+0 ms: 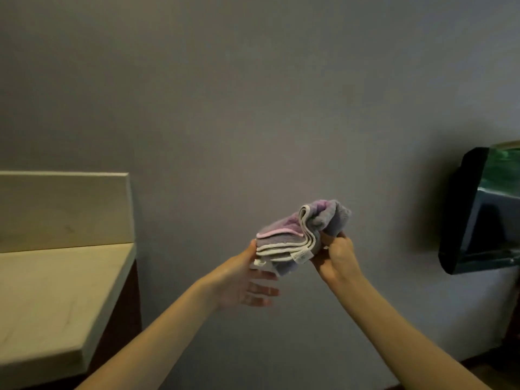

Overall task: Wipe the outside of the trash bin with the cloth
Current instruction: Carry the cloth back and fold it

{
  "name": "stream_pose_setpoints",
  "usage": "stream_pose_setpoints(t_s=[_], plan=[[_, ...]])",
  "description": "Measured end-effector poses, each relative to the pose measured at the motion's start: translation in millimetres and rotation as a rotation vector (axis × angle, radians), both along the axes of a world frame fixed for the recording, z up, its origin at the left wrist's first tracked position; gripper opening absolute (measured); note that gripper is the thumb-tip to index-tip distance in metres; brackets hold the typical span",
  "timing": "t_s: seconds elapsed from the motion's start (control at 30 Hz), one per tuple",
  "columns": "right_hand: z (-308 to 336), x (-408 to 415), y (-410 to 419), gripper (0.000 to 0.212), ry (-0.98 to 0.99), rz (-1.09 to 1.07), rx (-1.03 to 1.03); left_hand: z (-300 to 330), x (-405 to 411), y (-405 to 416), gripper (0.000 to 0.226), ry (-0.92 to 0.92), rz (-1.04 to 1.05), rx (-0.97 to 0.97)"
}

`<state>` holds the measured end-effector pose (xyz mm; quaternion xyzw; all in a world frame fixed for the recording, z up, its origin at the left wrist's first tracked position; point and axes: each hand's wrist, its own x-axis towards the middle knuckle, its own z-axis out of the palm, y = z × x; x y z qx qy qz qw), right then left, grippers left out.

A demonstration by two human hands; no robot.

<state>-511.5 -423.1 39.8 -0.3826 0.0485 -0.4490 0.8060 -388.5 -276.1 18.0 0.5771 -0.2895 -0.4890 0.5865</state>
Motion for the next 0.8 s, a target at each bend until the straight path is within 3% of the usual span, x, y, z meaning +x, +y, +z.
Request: stream_pose_setpoints(t_s=[0.17, 0.47, 0.63, 0.73, 0.8], plan=[[-4.3, 70.2, 65.1, 0.038, -0.008, 0.074, 0.008, 14.0, 53.7, 55.9, 0.071, 0.168, 0.140, -0.137], [-18.8, 201.7, 175.3, 0.023, 0.435, 0.137, -0.173, 16.6, 186.3, 190.2, 0.048, -0.016, 0.405, -0.292], [-8.9, 250.6, 203.3, 0.040, 0.310, 0.338, -0.120, 12.9, 247.9, 234.4, 0.039, -0.112, 0.523, -0.358], [-7.1, 275.8, 210.8, 0.053, 0.384, 0.291, -0.131, 4.6, 275.8, 250.3, 0.031, -0.168, 0.598, -0.407], [-11.1, 293.2, 217.2, 0.050, 0.436, 0.257, -0.147, -3.1, 289.6, 256.8, 0.028, -0.206, 0.659, -0.366]])
